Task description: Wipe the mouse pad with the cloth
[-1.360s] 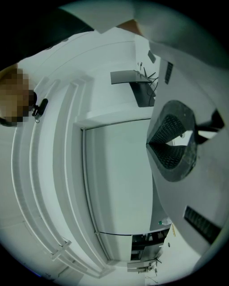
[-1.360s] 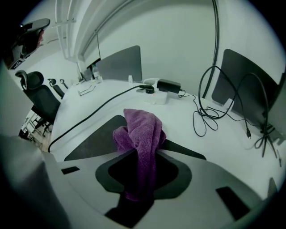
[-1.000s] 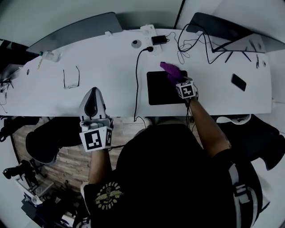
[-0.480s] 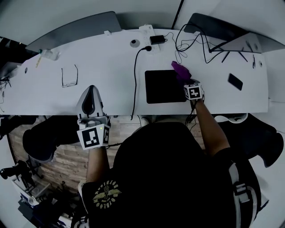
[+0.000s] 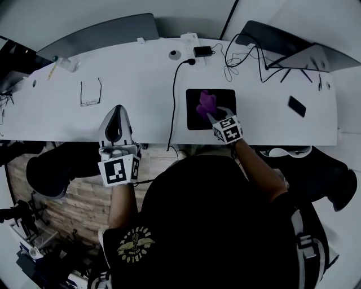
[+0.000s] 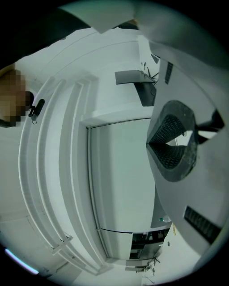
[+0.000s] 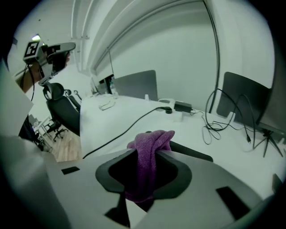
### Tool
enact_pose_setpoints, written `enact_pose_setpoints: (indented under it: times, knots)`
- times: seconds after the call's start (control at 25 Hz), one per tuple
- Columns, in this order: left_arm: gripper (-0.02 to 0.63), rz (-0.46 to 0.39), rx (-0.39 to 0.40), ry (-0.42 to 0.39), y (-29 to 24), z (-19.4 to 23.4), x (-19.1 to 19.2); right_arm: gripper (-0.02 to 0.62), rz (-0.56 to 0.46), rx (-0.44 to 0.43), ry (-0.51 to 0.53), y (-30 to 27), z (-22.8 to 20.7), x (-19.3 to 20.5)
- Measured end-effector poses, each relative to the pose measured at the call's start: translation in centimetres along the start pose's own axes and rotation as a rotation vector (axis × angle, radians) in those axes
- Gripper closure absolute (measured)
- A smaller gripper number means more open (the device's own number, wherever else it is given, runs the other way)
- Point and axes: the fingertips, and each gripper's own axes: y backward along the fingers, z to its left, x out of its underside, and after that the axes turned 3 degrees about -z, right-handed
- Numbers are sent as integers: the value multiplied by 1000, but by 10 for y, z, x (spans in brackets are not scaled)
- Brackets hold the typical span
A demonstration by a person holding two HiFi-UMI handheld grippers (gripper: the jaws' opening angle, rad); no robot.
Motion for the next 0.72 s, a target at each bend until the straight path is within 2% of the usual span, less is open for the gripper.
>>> enact_pose_setpoints:
  times: [0.16, 0.32, 0.6, 0.72]
  knots:
    - [604, 6, -12, 0, 10, 8, 0, 489, 12, -90, 72, -19, 46, -7]
    - [604, 8, -21, -7, 22, 14, -1, 489, 69, -135, 120, -39, 74, 4]
    - [604, 25, -47, -10, 45, 30, 2, 489, 221, -109, 261, -82, 82, 50]
    - [604, 18, -44, -13, 50, 31, 0, 488, 212, -95, 235, -83, 76, 57]
